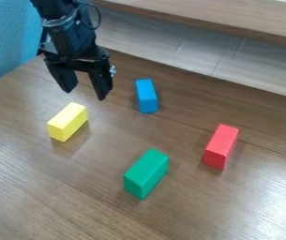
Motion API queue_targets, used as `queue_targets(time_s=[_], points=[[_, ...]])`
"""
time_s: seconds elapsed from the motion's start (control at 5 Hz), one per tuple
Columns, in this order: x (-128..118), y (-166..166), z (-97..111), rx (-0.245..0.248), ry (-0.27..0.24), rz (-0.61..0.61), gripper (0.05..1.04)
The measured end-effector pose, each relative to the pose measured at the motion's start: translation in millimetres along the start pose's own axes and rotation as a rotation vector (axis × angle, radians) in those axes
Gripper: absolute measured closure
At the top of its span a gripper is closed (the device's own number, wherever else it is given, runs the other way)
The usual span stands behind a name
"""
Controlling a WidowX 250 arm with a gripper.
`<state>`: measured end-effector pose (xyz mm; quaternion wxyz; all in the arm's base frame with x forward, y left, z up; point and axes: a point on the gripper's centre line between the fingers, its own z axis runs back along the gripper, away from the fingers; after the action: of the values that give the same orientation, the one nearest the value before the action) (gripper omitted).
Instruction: Put the green rectangle block on top of the yellow rectangle block
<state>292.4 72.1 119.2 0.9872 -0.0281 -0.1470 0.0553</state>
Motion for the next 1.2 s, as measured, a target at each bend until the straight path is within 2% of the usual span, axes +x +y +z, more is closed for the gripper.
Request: queue_targets(time_s=[0.2,0.6,0.8,1.2], points=[[-5.6,0.1,-8.5,-0.006,0.033,0.006,0.084],[-12.1,-20.0,-20.1,-0.03,0.034,-0.037,0.084],[-20.2,-34.1,-34.1,-0.072,0.06,-0.057,0.084],[-35.2,-68.5,-47.1,-0.103,0.086,-0.133,0.084]])
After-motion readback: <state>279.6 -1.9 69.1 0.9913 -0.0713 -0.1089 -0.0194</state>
